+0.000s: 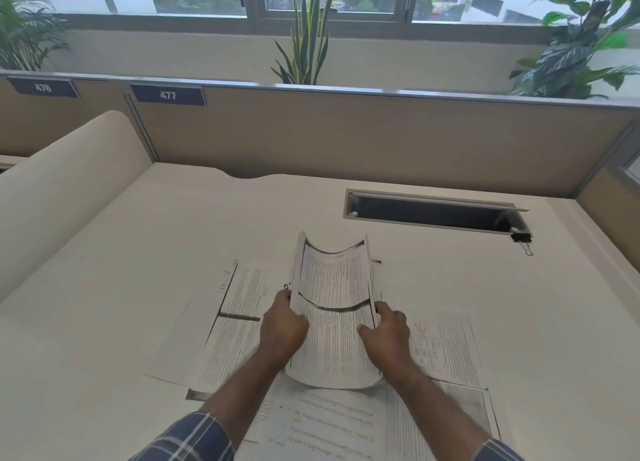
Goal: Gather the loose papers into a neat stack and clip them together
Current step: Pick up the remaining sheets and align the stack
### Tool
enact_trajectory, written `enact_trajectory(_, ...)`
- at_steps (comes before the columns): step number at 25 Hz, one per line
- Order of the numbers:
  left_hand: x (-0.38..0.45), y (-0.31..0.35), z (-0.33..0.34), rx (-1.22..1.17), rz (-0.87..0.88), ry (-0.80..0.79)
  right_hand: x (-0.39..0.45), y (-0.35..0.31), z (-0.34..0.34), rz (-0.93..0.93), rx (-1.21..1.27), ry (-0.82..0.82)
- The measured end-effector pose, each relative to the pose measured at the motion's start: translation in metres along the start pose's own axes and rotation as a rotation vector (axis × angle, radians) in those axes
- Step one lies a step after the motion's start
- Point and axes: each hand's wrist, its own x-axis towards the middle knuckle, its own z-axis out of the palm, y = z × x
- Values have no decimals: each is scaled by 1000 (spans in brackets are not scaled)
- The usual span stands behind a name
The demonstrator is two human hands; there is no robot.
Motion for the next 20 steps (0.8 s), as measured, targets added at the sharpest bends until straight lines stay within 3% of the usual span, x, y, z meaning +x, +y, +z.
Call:
enact_trajectory(2,-4,6,-7,-132,-7,5,0,3,-6,-7,68,-14)
enact_trajectory(5,-5,18,-19,-324,-59,-195,-4,6,-17,-27,225,-32)
enact_trajectory(7,-9,25,-28,-321,-35,-298,-7,7,-25,-7,371,-59)
enact_trajectory(12,-23,42,-49,-431,49,-384,-14,8,-52,-47,716,-87)
enact_trajectory(16,-36,53,-54,-518,119,-487,-15,11,-80,-85,817,-139)
enact_trajectory(20,-45,55,-33,-639,85,-441,-18,22,-105,-71,780,-120)
